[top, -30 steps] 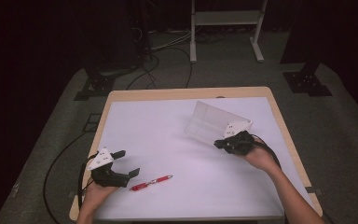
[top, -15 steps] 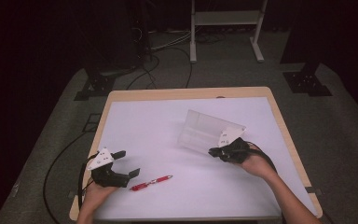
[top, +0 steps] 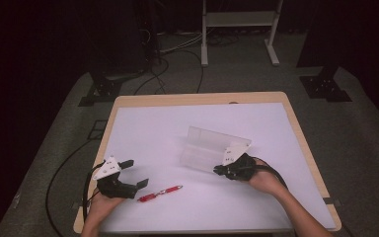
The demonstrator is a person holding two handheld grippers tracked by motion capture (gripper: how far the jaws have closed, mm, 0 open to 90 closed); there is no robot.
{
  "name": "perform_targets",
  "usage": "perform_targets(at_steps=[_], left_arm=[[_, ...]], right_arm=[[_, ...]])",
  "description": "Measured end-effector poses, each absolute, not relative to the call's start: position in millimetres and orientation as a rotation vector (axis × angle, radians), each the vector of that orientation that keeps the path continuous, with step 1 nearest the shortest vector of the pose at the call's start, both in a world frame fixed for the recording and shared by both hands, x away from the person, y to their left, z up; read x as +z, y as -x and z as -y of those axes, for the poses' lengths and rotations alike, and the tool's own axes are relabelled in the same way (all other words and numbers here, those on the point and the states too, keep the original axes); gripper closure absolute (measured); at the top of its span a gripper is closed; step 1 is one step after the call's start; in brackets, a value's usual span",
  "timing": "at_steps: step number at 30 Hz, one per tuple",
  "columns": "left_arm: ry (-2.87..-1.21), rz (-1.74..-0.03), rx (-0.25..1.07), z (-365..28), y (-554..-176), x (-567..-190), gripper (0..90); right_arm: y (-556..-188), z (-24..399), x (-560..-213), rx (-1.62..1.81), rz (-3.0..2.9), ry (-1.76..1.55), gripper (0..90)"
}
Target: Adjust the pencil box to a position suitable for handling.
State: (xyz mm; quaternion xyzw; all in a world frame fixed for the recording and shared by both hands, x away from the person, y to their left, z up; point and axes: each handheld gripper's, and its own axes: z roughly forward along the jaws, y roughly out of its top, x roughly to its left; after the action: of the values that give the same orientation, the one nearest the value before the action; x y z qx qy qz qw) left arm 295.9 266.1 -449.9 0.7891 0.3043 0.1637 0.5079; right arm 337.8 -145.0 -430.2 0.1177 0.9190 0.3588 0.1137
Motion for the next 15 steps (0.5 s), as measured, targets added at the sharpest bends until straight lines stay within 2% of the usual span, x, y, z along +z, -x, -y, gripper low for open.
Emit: perform_targets(at_steps=[15], left_arm=[[-1.908,-0.728,0.38,-266,-296,-451,5.2]], right_arm=[[-340,125,-446,1.043,-2.732,-0.306,85.3]])
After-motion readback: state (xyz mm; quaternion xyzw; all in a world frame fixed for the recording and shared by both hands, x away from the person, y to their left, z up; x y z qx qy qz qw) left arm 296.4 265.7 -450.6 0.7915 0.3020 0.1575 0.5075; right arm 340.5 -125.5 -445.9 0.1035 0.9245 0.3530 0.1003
